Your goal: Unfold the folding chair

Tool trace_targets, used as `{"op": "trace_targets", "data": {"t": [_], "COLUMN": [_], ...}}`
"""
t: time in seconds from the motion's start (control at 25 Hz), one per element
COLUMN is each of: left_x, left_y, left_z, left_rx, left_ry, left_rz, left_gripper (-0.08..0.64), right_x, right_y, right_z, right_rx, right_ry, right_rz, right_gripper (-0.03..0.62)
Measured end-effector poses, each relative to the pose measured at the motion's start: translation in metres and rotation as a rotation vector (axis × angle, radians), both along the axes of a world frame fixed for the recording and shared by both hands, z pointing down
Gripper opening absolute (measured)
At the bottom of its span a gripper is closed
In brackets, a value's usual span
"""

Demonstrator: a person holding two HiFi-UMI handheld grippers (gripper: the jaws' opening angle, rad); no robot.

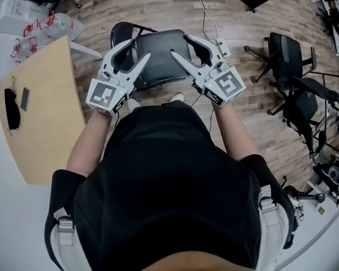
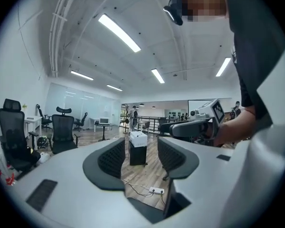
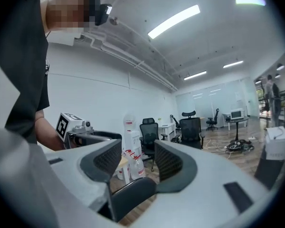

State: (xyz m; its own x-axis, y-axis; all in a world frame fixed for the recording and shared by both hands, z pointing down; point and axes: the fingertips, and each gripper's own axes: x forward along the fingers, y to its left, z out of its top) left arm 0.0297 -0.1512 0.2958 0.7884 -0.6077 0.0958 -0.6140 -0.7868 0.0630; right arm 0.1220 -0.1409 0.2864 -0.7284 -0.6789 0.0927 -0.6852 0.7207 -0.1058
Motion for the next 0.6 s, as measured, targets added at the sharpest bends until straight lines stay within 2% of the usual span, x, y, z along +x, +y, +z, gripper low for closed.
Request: {"op": "trace_targets", "data": {"t": [0.24, 0.6], "left_x": [0.008, -0.002], "left_y": [0.014, 0.021], "left_z": [-0.022, -0.033], "left_rx": [0.054, 0.058], "left_ry": [0.009, 0.021], "left_rz": [0.061, 0.086], "left_gripper": [0.201, 0.195], "right_x": [-0.016, -0.028], "right_y": [0.015, 0.025], "right_z": [-0.02, -0.025], "right_rx": [0.043, 0.031], "right_ry": [0.041, 0.023], "right_rz": [0.017, 0.051], "right_gripper": [0.215, 0.209]}}
